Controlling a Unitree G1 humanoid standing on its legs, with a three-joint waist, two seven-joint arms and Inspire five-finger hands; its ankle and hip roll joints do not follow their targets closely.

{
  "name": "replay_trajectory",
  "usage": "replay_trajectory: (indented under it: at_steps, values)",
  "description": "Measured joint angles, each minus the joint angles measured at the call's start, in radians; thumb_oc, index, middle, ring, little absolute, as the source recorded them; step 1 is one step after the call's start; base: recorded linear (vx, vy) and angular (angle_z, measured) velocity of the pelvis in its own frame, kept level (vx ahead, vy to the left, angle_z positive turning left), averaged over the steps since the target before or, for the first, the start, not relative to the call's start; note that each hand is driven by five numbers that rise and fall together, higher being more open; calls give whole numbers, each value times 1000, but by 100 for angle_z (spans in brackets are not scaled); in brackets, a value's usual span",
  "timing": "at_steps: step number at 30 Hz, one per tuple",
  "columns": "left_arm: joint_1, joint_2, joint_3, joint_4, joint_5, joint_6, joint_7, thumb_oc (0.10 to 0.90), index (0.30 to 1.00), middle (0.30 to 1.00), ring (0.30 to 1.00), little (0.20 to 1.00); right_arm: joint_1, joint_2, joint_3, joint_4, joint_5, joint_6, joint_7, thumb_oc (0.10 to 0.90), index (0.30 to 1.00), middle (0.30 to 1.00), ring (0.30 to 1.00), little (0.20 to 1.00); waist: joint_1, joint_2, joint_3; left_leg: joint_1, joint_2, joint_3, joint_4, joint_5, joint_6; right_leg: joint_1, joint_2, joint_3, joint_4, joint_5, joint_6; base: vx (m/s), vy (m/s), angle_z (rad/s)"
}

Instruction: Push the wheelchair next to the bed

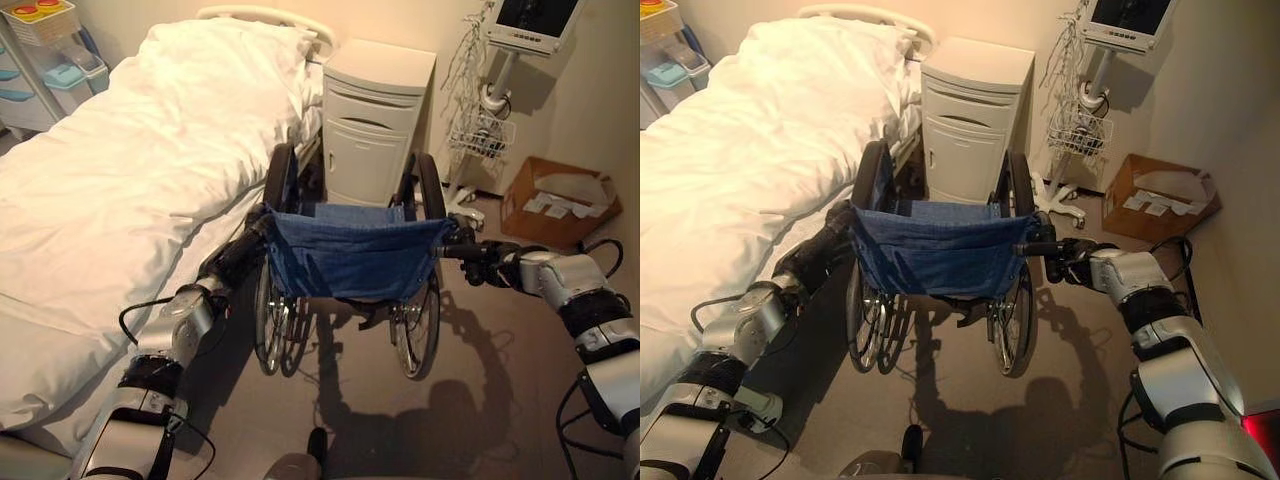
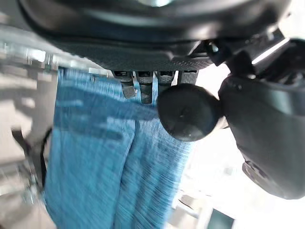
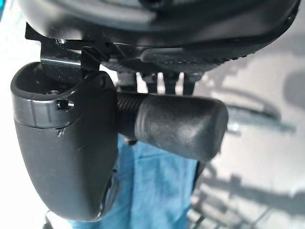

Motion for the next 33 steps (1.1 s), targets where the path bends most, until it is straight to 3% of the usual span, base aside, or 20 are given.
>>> replay_trajectory:
  at_steps: [7,14,20,26,33]
  values:
    - [25,16,51,74,-201,-2,-115,800,900,900,900,900,79,-32,-77,-10,235,-89,61,800,900,900,900,900,-15,2,29,6,4,20,-1,-2,2,-3,0,7,-1,0,0,-8,-12,-7]
    - [106,22,112,154,-379,16,-199,800,900,900,900,900,131,-87,-92,-35,376,-100,146,800,900,900,900,900,-34,-10,36,0,7,35,-1,-3,3,-16,0,11,1,1,2,-10,-31,-5]
    - [193,18,164,214,-497,62,-217,800,900,900,900,900,242,-95,-273,-31,457,-100,212,800,900,900,900,900,-44,-40,52,-2,10,54,-1,-8,9,-29,0,14,0,10,2,-2,-44,-10]
    - [263,-59,307,246,-609,79,-284,800,900,900,900,900,296,-196,-460,39,532,-99,282,800,900,900,900,900,-56,-43,51,3,12,71,-1,-11,13,-32,0,19,-3,14,1,1,-45,-9]
    - [289,-138,361,243,-647,73,-366,800,900,900,900,900,410,-200,-549,83,530,-42,351,800,900,900,900,900,-61,-63,48,5,15,77,-1,-11,13,-31,6,33,-13,19,-3,-6,-49,-5]
